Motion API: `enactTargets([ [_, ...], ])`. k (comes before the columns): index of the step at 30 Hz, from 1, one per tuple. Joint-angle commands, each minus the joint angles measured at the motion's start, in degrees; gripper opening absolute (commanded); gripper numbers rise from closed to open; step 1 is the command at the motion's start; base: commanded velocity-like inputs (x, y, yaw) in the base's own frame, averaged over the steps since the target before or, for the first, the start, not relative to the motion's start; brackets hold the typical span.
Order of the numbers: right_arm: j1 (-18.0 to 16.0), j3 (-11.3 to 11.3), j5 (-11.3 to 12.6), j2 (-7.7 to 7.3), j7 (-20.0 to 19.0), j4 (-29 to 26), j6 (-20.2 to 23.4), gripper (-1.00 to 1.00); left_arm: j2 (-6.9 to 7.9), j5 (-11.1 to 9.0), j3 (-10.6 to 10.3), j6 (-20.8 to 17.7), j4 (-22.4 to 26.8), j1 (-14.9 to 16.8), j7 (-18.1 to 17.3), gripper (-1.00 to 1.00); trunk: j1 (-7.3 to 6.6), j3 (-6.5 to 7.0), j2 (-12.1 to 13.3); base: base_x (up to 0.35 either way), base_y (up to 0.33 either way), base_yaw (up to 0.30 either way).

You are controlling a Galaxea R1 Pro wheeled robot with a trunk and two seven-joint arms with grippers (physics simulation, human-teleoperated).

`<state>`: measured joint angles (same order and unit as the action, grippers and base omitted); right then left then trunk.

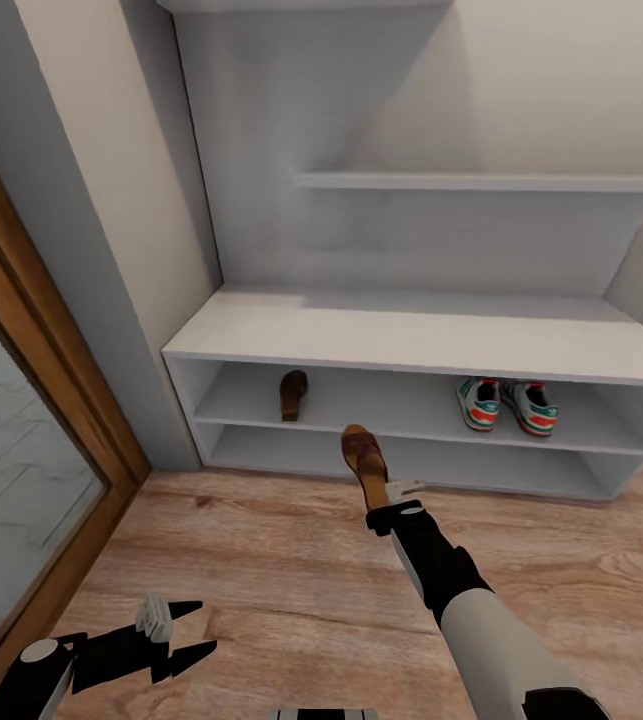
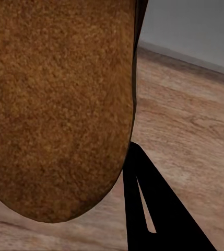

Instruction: Pick up the two gym shoes and the two sandals from the corridor floor and place them onto the hallstand (shoe rack) in the corridor, making sure they are on the rack and not on the floor. Arrange them so the two gym shoes are next to each other and the two sandals are next to each other.

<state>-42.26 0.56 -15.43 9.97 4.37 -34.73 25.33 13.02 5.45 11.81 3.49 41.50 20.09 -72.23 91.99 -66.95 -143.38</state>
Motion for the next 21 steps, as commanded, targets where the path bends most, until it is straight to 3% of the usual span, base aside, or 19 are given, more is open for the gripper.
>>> enactTargets([
  [1, 0.0, 0.1, -0.1, 0.03, 0.1, -0.1, 0.3, -1.00, 0.13, 0.5, 0.3, 0.4, 0.1, 0.0, -0.3, 1.00, -0.01, -0.06, 0.0, 0.023, 0.000, 0.025],
  [5, 0.0, 0.1, -0.1, 0.03, 0.1, -0.1, 0.3, -1.00, 0.33, 0.4, 0.3, 0.3, 0.1, 0.0, -0.3, 1.00, -0.01, -0.07, 0.0, 0.009, 0.000, 0.010],
  [13, 0.0, 0.1, -0.1, 0.03, 0.2, -0.2, 0.3, -1.00, 0.05, 0.6, 0.2, 0.1, 0.1, 0.0, -0.2, 1.00, 0.10, -1.44, -0.1, 0.001, 0.000, 0.001],
  [21, 0.0, 0.1, -0.1, 0.03, 0.3, -0.3, 0.3, -1.00, -0.03, 0.6, 0.3, 0.2, 0.0, 0.0, -0.2, 1.00, 0.10, -1.67, -0.1, 0.012, 0.001, 0.000],
])
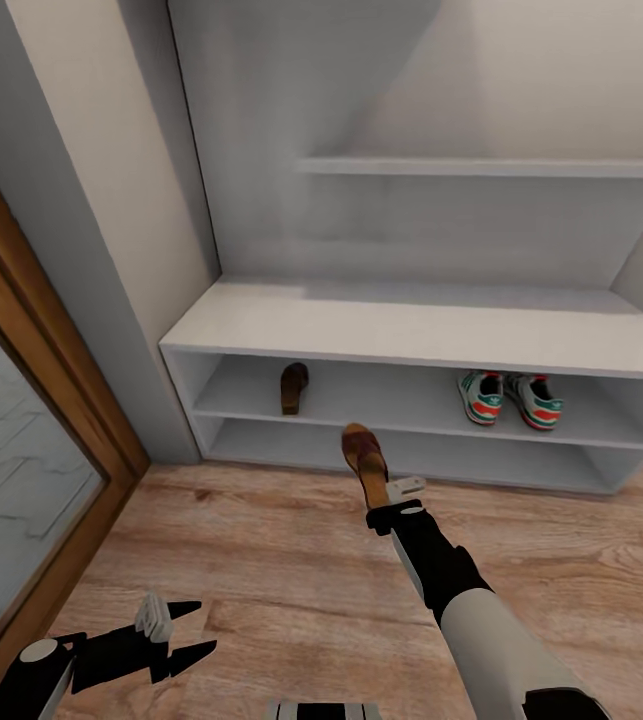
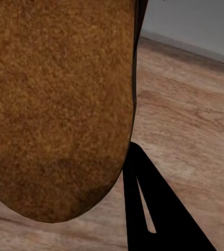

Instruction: Pick up the two gym shoes and the two sandals from the corridor floor and place them onto the hallstand (shoe rack) in the corridor, making sure they are on the rack and not on the floor. Arrange them so the two gym shoes are next to each other and the two sandals are next to each other.

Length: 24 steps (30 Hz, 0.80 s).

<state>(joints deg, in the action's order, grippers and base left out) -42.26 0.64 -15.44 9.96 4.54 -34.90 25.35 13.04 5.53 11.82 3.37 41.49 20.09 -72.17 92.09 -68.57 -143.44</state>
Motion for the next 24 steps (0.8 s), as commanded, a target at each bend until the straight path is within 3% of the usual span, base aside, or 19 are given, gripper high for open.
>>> enactTargets([
  [1, 0.0, 0.1, -0.1, 0.04, 0.1, -0.1, 0.3, -1.00, -0.07, 0.5, 0.2, 0.3, 0.0, 0.0, -0.2, 1.00, 0.00, -0.05, 0.0, 0.112, 0.022, 0.000],
  [12, 0.0, 0.1, -0.1, 0.04, 0.1, -0.1, 0.3, -1.00, -0.12, 0.5, 0.2, 0.2, 0.0, 0.0, 0.1, 1.00, 0.00, -0.06, 0.0, 0.232, 0.141, 0.000],
  [24, 0.0, 0.1, -0.1, 0.04, 0.1, 0.0, 0.3, -1.00, -0.12, 0.4, 0.2, 0.2, 0.0, 0.0, 0.1, 1.00, 0.00, -0.06, 0.0, 0.135, 0.031, 0.000],
])
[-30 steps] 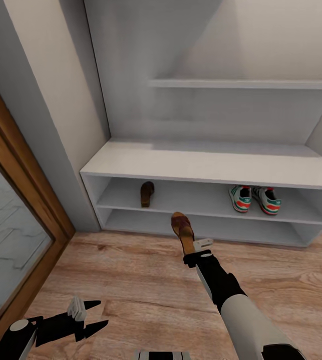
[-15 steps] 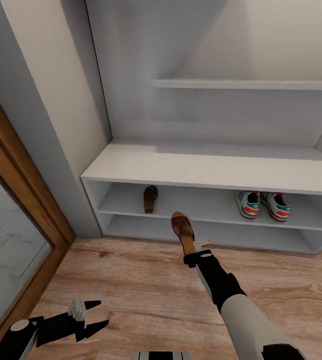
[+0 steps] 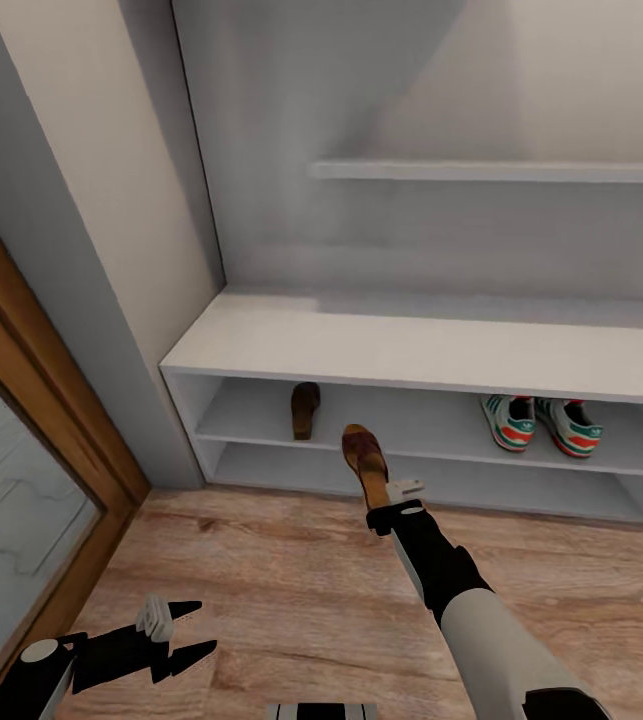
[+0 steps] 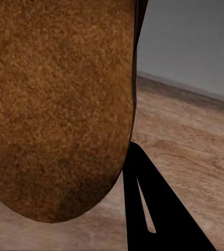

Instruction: Pick up the two gym shoes and the two sandals from the corridor floor and place them onto the hallstand (shoe rack) in the corridor, making sure they are on the rack and not on the floor. Arrange them so the two gym shoes are next to each other and the two sandals are next to each other.

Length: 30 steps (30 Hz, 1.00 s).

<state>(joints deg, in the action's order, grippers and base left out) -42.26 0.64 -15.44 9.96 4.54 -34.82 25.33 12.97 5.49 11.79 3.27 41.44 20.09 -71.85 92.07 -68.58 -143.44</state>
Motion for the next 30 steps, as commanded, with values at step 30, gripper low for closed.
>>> enactTargets([
  [30, 0.0, 0.1, -0.1, 0.04, 0.1, -0.2, 0.3, -1.00, -0.05, 0.4, 0.3, 0.4, 0.0, 0.0, -0.2, 1.00, 0.02, -0.05, 0.0, 0.107, 0.007, 0.000],
])
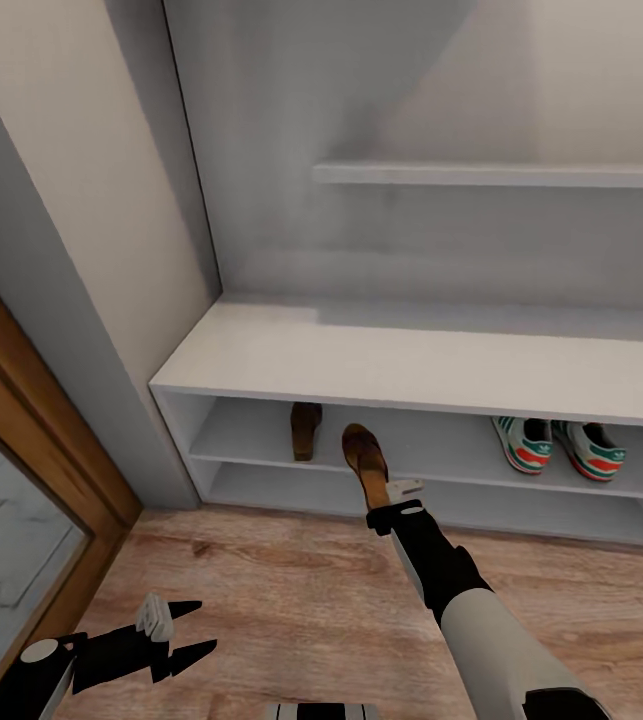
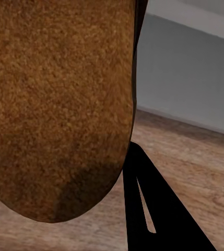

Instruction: Pick up the two gym shoes and the two sandals from the corridor floor and place them onto the hallstand (shoe rack) in the corridor, making sure they are on the rack and not on the floor. Arrange them so the two gym shoes are next to each other and the two sandals are next to each other.

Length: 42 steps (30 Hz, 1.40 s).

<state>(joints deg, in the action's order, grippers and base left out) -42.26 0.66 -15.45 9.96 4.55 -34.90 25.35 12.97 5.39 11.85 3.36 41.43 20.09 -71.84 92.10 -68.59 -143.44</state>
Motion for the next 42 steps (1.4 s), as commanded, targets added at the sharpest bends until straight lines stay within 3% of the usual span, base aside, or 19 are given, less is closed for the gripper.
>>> enactTargets([
  [1, 0.0, 0.1, -0.1, 0.04, 0.1, -0.1, 0.3, -1.00, -0.05, 0.5, 0.2, 0.3, 0.1, 0.0, -0.2, 1.00, -0.01, -0.05, 0.0, 0.056, 0.006, 0.000],
  [22, 0.0, 0.1, -0.1, 0.04, 0.0, -0.1, 0.3, -1.00, -0.05, 0.6, 0.2, 0.3, 0.1, 0.0, -0.2, 1.00, -0.01, -0.05, 0.0, 0.159, 0.059, 0.000],
  [42, 0.0, 0.1, -0.1, 0.04, -0.1, -0.1, 0.3, -1.00, -0.05, 0.6, 0.2, 0.2, 0.1, 0.0, -0.2, 1.00, -0.01, -0.05, 0.0, 0.069, 0.032, 0.000],
])
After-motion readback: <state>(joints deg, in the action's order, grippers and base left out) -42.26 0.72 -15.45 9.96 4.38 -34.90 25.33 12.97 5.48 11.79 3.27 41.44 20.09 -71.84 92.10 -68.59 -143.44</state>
